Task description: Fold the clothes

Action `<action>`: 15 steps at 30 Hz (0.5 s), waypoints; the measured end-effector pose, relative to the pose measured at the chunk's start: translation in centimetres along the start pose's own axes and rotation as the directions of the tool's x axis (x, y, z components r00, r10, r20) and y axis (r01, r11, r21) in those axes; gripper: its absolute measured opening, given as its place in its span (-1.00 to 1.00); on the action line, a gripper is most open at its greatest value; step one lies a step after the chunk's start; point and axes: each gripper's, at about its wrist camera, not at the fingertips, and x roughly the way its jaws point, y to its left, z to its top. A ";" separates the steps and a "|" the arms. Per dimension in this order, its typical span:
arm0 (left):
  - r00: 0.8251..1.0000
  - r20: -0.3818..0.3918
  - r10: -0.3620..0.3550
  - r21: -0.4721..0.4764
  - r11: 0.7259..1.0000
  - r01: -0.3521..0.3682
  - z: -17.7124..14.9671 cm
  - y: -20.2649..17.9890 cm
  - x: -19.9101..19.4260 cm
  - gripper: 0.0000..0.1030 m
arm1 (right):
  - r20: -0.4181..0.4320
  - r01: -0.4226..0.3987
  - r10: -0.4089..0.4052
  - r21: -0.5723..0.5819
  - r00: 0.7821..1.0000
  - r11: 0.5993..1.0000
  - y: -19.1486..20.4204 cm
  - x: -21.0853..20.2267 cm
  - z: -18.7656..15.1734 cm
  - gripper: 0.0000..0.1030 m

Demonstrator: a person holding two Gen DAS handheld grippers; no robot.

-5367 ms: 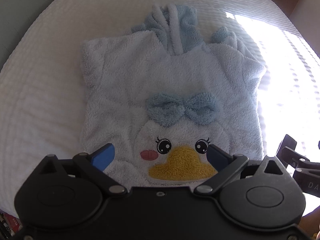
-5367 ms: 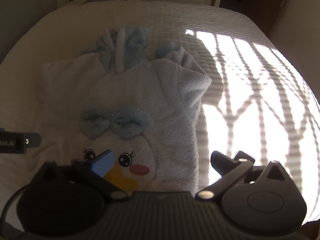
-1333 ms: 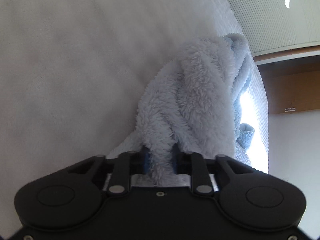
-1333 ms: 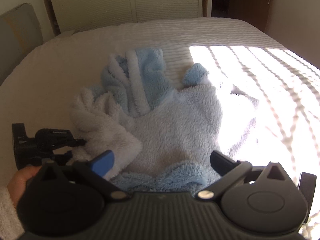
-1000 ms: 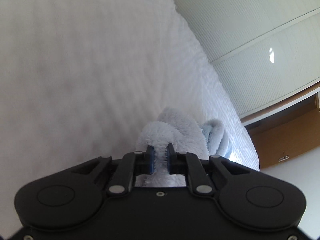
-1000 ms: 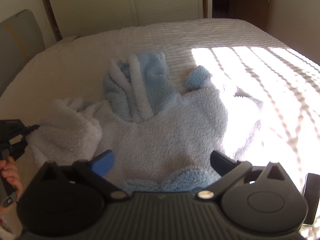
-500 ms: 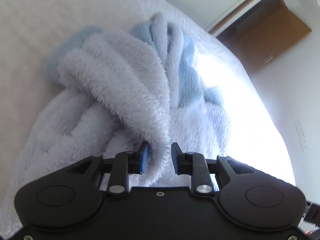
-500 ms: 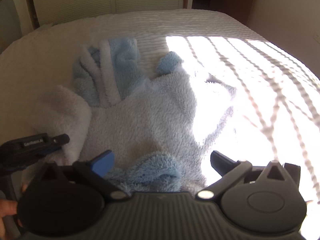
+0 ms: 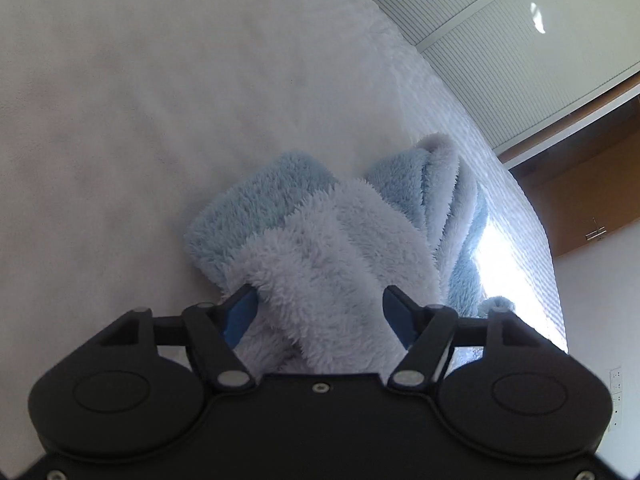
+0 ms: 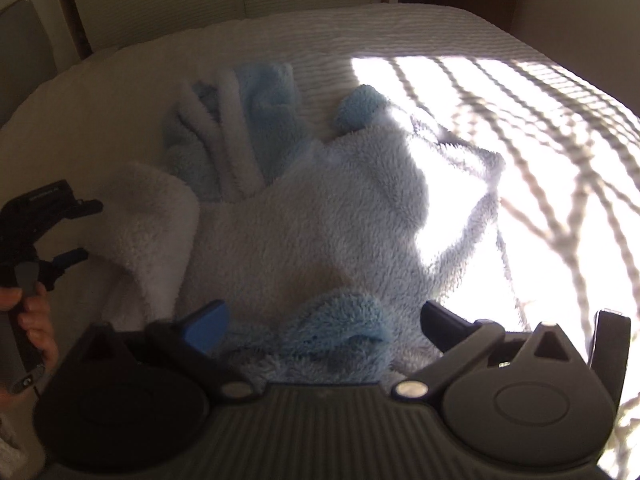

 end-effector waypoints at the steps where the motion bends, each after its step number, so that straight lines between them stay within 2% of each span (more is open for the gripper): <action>1: 1.000 0.006 -0.022 0.032 0.999 0.022 -0.3 -0.7 -0.1 -0.83 | 0.001 0.000 0.000 0.000 1.000 1.000 -0.2 -0.1 0.0 0.98; 4: 0.989 -0.008 -0.149 0.157 0.976 0.149 -2.8 -3.9 -1.9 -0.81 | -0.007 0.012 -0.012 0.023 1.000 1.000 -1.9 -0.7 -0.3 0.98; 6: 0.966 -0.128 -0.225 0.223 0.942 0.249 -5.7 -6.2 -1.7 -0.81 | -0.023 0.041 -0.040 0.052 0.999 0.998 -3.5 -0.9 -0.8 0.98; 9: 0.897 -0.344 -0.278 0.270 0.886 0.378 -10.5 -9.1 -0.5 -0.76 | -0.053 0.094 -0.090 0.078 0.994 0.993 -5.3 -0.9 -1.5 0.98; 11: 0.838 -0.464 -0.286 0.269 0.856 0.441 -13.6 -9.9 -0.1 -0.64 | -0.078 0.121 -0.114 0.098 0.990 0.988 -6.3 -1.0 -1.9 0.98; 12: 0.825 -0.483 -0.292 0.268 0.848 0.457 -14.2 -9.8 -0.5 -0.40 | -0.085 0.121 -0.113 0.106 0.990 0.987 -6.7 -1.2 -2.1 0.98; 13: 0.829 -0.476 -0.294 0.273 0.846 0.457 -14.2 -9.4 -1.2 -0.08 | -0.087 0.121 -0.111 0.110 0.990 0.987 -6.9 -1.4 -2.3 0.98; 15: 0.836 -0.461 -0.299 0.284 0.842 0.458 -14.3 -8.5 -2.7 0.15 | -0.082 0.119 -0.111 0.103 0.990 0.988 -7.3 -1.7 -2.7 0.98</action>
